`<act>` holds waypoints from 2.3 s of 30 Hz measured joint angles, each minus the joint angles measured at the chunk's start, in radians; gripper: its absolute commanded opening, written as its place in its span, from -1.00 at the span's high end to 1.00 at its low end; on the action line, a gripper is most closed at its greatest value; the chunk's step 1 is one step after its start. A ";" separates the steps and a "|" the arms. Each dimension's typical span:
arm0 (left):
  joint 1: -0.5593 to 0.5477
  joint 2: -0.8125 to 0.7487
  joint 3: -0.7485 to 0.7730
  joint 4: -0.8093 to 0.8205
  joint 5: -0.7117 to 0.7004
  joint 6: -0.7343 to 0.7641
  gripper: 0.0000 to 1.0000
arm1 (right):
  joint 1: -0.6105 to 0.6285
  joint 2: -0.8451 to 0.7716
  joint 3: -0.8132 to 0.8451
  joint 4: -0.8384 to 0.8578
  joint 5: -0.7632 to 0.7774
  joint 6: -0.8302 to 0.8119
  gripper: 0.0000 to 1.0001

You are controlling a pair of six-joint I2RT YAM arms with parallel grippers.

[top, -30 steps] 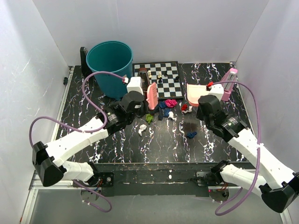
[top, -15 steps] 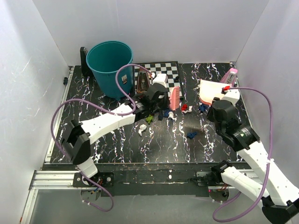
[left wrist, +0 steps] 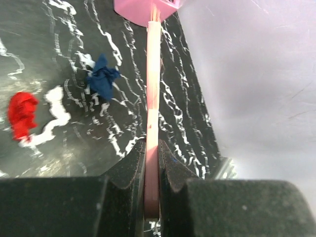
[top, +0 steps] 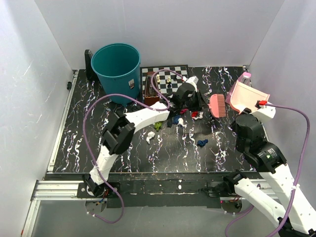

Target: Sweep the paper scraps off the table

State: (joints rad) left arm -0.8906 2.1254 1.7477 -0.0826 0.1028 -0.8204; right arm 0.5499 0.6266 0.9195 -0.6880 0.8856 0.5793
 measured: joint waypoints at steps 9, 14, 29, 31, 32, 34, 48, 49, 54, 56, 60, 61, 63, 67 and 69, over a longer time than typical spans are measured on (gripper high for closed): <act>0.020 0.398 0.418 -0.045 0.168 -0.222 1.00 | 0.000 -0.063 -0.021 -0.040 0.029 0.054 0.97; 0.027 0.393 0.408 -0.224 0.109 -0.304 1.00 | 0.000 -0.096 -0.030 -0.052 0.029 0.077 0.97; 0.072 -0.259 -0.092 -0.775 -0.410 -0.121 1.00 | 0.000 -0.079 -0.048 -0.074 0.003 0.110 0.97; 0.078 -0.332 -0.166 -0.745 -0.379 -0.060 1.00 | 0.000 -0.072 -0.049 -0.074 -0.005 0.114 0.97; 0.078 -0.370 -0.203 -0.718 -0.352 -0.036 1.00 | 0.000 -0.070 -0.049 -0.073 -0.008 0.117 0.97; 0.076 -0.448 -0.278 -0.642 -0.281 0.002 1.00 | 0.000 -0.068 -0.050 -0.074 -0.016 0.121 0.97; 0.026 -0.313 -0.265 -0.170 0.227 -0.047 1.00 | 0.000 -0.064 -0.050 -0.074 -0.063 0.124 0.97; 0.013 -0.259 -0.238 -0.159 0.255 -0.057 1.00 | 0.000 -0.062 -0.050 -0.074 -0.066 0.124 0.97; -0.038 -0.081 -0.158 -0.164 0.351 -0.089 1.00 | 0.000 -0.055 -0.050 -0.075 -0.077 0.124 0.97; -0.051 -0.054 -0.136 -0.236 0.348 -0.075 1.00 | 0.000 -0.053 -0.050 -0.076 -0.081 0.124 0.97; -0.053 -0.057 -0.093 -0.403 0.256 -0.007 1.00 | 0.000 -0.048 -0.050 -0.075 -0.094 0.121 0.97; -0.051 -0.065 -0.086 -0.444 0.219 0.014 1.00 | 0.000 -0.046 -0.050 -0.075 -0.097 0.120 0.97; -0.049 -0.094 -0.085 -0.520 0.144 0.050 1.00 | 0.000 -0.040 -0.051 -0.072 -0.111 0.116 0.97; -0.049 -0.184 -0.085 -0.665 -0.033 0.116 1.00 | 0.000 -0.014 -0.052 -0.058 -0.160 0.090 0.97; -0.048 -0.230 -0.084 -0.732 -0.126 0.149 1.00 | 0.000 0.008 -0.053 -0.043 -0.192 0.076 0.97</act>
State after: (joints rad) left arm -0.9386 1.8954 1.6634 -0.8143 -0.0227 -0.6716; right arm 0.5499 0.6346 0.8669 -0.7311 0.6933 0.6548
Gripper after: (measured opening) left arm 0.078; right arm 0.370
